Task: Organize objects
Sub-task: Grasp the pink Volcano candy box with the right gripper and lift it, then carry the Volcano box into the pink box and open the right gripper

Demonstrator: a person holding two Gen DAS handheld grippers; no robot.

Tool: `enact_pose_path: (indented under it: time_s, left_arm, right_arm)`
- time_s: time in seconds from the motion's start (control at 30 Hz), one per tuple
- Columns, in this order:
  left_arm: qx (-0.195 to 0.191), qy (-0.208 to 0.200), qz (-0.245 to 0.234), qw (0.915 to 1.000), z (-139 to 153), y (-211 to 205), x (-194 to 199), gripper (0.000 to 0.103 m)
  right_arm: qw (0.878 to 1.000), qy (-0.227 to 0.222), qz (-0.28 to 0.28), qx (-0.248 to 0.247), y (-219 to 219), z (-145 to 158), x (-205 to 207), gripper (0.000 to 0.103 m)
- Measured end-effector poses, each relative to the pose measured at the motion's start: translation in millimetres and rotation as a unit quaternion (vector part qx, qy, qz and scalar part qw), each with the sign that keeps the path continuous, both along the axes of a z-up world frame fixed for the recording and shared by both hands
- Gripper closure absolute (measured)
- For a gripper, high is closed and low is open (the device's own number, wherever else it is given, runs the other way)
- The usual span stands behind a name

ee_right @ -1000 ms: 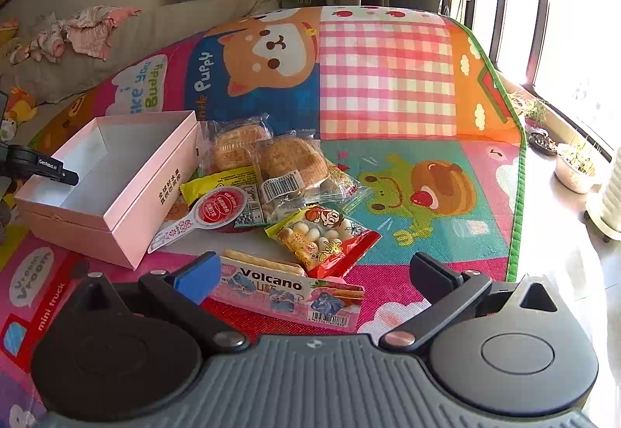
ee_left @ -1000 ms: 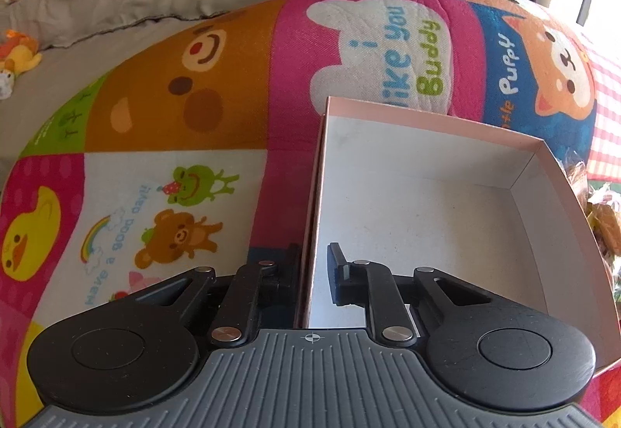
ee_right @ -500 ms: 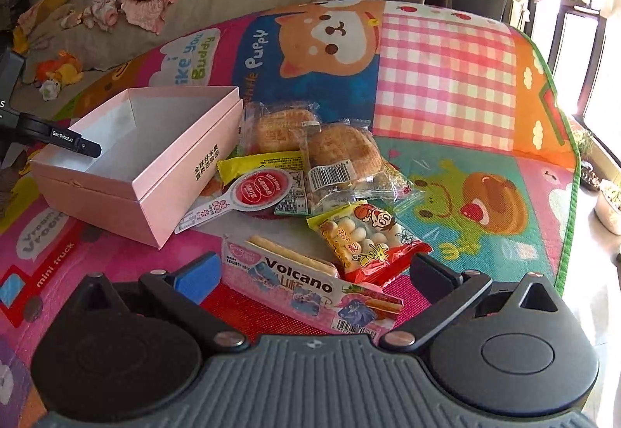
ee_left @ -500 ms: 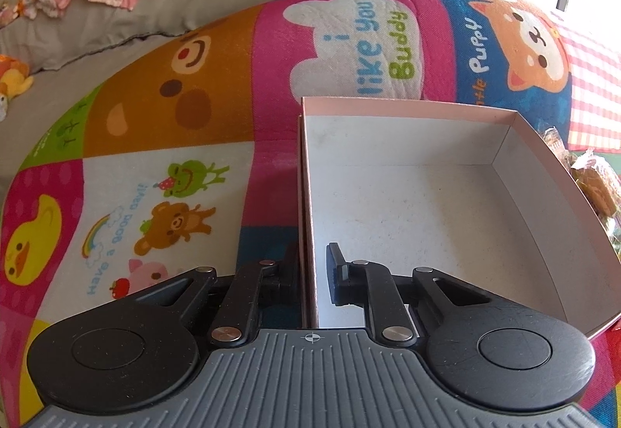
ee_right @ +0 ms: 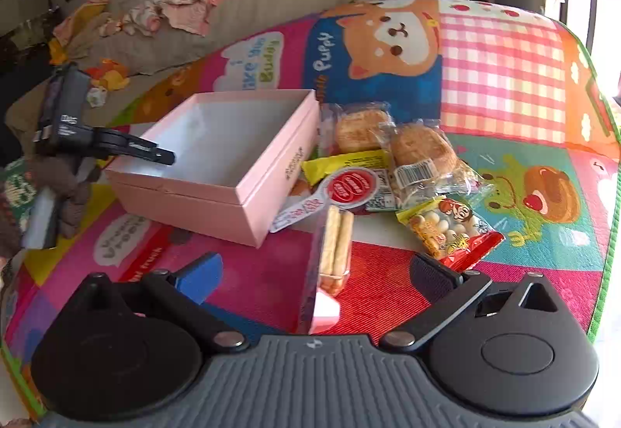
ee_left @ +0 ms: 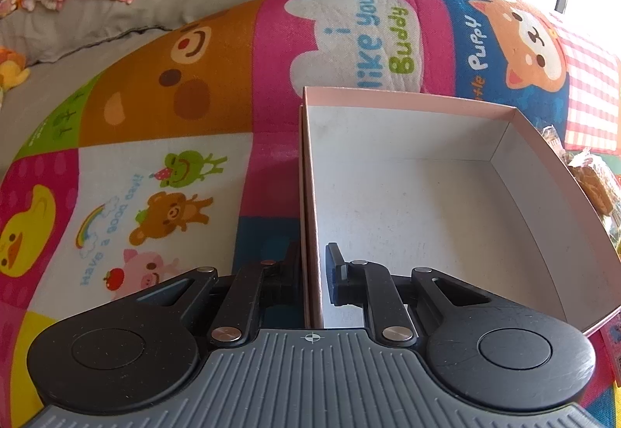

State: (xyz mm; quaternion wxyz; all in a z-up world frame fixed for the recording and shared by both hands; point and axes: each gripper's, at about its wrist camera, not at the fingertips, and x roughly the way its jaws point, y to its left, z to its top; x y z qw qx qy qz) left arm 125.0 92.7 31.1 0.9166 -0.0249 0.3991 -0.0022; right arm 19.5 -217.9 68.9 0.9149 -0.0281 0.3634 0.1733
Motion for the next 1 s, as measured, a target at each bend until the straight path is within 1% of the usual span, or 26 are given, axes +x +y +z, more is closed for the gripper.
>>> enact_pose_path:
  time_s: [0.03, 0.07, 0.17, 0.2, 0.23, 0.27, 0.3, 0.33, 0.5, 0.57, 0.63, 0.7, 0.73, 0.83, 0.87, 0.9, 0.93, 0.97, 1.0]
  left_arm:
    - [0.002, 0.001, -0.001, 1.0000, -1, 0, 0, 0.088]
    - [0.003, 0.002, -0.003, 1.0000, -1, -1, -1, 0.088]
    - [-0.001, 0.005, -0.005, 1.0000, -1, 1, -2, 0.089]
    - [-0.003, 0.005, -0.004, 1.0000, -1, 2, -3, 0.089]
    - [-0.006, 0.005, -0.004, 1.0000, 0, 3, -3, 0.090]
    - [-0.008, 0.005, -0.004, 0.9999, 0, 4, -3, 0.090]
    - [-0.010, 0.004, -0.005, 0.9999, 1, 5, -4, 0.090]
    - [-0.010, 0.003, -0.006, 0.9999, 1, 5, -5, 0.091]
    - [-0.017, -0.001, -0.008, 0.9998, 2, 7, -9, 0.092]
    - [-0.018, -0.004, -0.007, 0.9998, 1, 7, -10, 0.092]
    - [-0.023, -0.004, -0.006, 0.9997, 0, 9, -10, 0.091]
    - [-0.029, -0.005, -0.007, 0.9995, 0, 11, -10, 0.091]
    - [-0.033, -0.004, -0.007, 0.9994, 0, 12, -10, 0.090]
    - [-0.037, 0.000, -0.004, 0.9993, 0, 12, -9, 0.090]
    - [-0.036, 0.002, -0.004, 0.9993, 1, 12, -8, 0.090]
    - [-0.034, 0.004, -0.005, 0.9994, 1, 11, -8, 0.090]
    - [-0.033, 0.005, -0.006, 0.9994, 2, 11, -7, 0.090]
    - [-0.032, 0.006, -0.007, 0.9994, 2, 11, -8, 0.090]
    - [-0.032, 0.006, -0.008, 0.9994, 2, 11, -8, 0.090]
  right_arm:
    - [1.000, 0.000, -0.006, -0.011, 3, -6, 7, 0.016]
    - [1.000, 0.008, -0.012, -0.016, 4, -14, 16, 0.019]
    - [0.999, 0.042, -0.011, -0.002, 6, -32, 34, 0.040]
    - [0.998, 0.054, -0.011, -0.003, 9, -36, 39, 0.060]
    - [0.999, 0.050, -0.016, -0.008, 12, -36, 39, 0.066]
    - [0.998, 0.054, -0.012, -0.009, 14, -34, 38, 0.073]
    - [0.998, 0.058, -0.010, -0.004, 13, -30, 35, 0.079]
    - [0.998, 0.061, -0.008, 0.001, 12, -25, 31, 0.081]
    - [0.998, 0.062, -0.006, 0.005, 10, 13, -3, 0.081]
    - [0.998, 0.063, -0.006, 0.018, 11, 31, -10, 0.081]
    - [0.997, 0.061, -0.001, 0.043, 16, 53, -10, 0.081]
    - [0.996, 0.057, 0.005, 0.067, 25, 71, -2, 0.081]
    - [0.995, 0.053, 0.008, 0.084, 34, 82, 7, 0.081]
    - [0.991, 0.036, 0.000, 0.129, 64, 101, 39, 0.081]
    - [0.987, 0.036, -0.008, 0.157, 75, 106, 53, 0.081]
    - [0.980, 0.045, -0.009, 0.196, 86, 108, 69, 0.079]
    - [0.974, 0.054, -0.009, 0.218, 98, 109, 83, 0.072]
    - [0.975, 0.052, -0.015, 0.217, 110, 109, 91, 0.071]
    - [0.978, 0.044, -0.017, 0.205, 119, 109, 95, 0.071]
